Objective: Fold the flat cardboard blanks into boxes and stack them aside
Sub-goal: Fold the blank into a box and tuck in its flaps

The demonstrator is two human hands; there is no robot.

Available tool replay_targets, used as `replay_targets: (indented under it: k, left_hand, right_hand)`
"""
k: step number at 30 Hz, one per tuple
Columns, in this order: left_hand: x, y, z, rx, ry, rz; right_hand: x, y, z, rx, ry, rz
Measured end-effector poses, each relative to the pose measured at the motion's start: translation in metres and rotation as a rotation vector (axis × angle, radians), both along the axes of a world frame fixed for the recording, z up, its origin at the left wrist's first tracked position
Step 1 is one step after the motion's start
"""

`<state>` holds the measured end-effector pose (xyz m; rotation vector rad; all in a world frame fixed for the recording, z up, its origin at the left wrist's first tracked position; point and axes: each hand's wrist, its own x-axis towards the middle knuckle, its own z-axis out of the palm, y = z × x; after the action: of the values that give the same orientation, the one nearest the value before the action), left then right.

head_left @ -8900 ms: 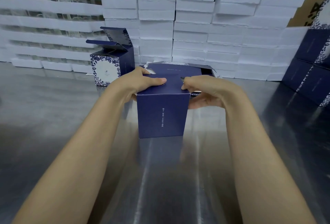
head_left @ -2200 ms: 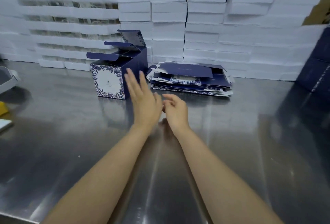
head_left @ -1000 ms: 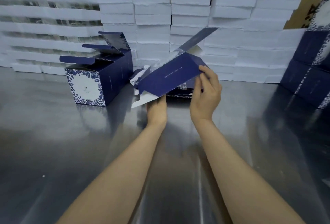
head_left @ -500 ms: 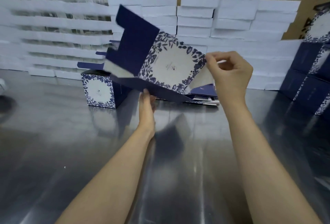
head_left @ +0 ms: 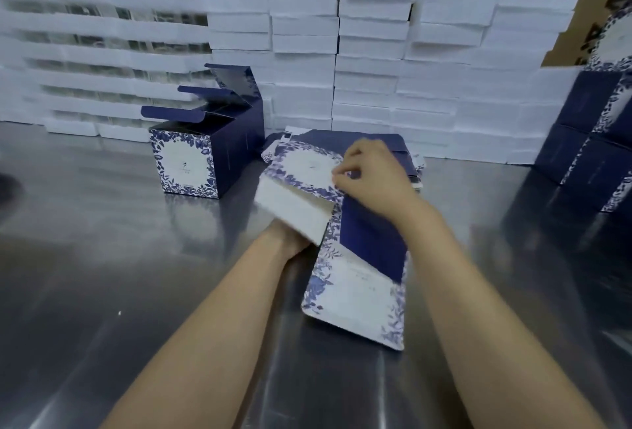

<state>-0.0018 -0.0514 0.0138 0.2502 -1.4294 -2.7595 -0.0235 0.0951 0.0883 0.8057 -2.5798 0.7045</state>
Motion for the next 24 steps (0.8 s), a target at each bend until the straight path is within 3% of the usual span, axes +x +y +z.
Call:
replay_targets:
  k: [4, 7, 8, 9, 10, 12, 13, 15, 18, 22, 24]
  left_hand:
    - [-0.003, -0.009, 0.002, 0.008, -0.014, -0.031]
    - [-0.005, -0.03, 0.01, 0.101, -0.029, 0.049]
    - [-0.006, -0.036, 0.013, 0.03, -0.028, 0.145]
    - [-0.008, -0.043, 0.014, -0.147, -0.013, 0.248]
    - [-0.008, -0.048, 0.017, -0.477, 0.004, 0.36]
    - [-0.006, -0.049, 0.015, -1.296, 0.129, 0.461]
    - [-0.005, -0.044, 0.01, -1.604, 0.238, 0.426]
    - [-0.004, -0.026, -0.005, -1.925, 0.362, 0.142]
    - [-0.007, -0.01, -0.018, -2.002, 0.196, -0.262]
    - [-0.011, -0.013, -0.013, -1.974, -0.017, -0.266]
    - [-0.006, -0.011, -0.016, -1.937, -0.109, -0.163]
  right_hand:
    - [-0.015, -0.004, -0.06, -0.003, -0.224, 0.078]
    - [-0.022, 0.0, -0.091, 0.254, -0.318, 0.069]
    - [-0.024, 0.001, -0.095, 0.301, -0.331, 0.067]
    - [-0.026, 0.001, -0.097, 0.326, -0.334, 0.069]
    - [-0.027, 0.001, -0.097, 0.342, -0.326, 0.071]
    - [-0.028, 0.0, -0.096, 0.354, -0.317, 0.07]
    - [-0.028, 0.0, -0.096, 0.35, -0.319, 0.07]
    - [-0.027, -0.001, -0.096, 0.339, -0.312, 0.076]
    - [-0.027, 0.0, -0.095, 0.334, -0.296, 0.021]
    - [-0.029, 0.013, -0.092, 0.359, -0.417, -0.433]
    - [-0.027, 0.016, -0.093, 0.313, -0.441, -0.551]
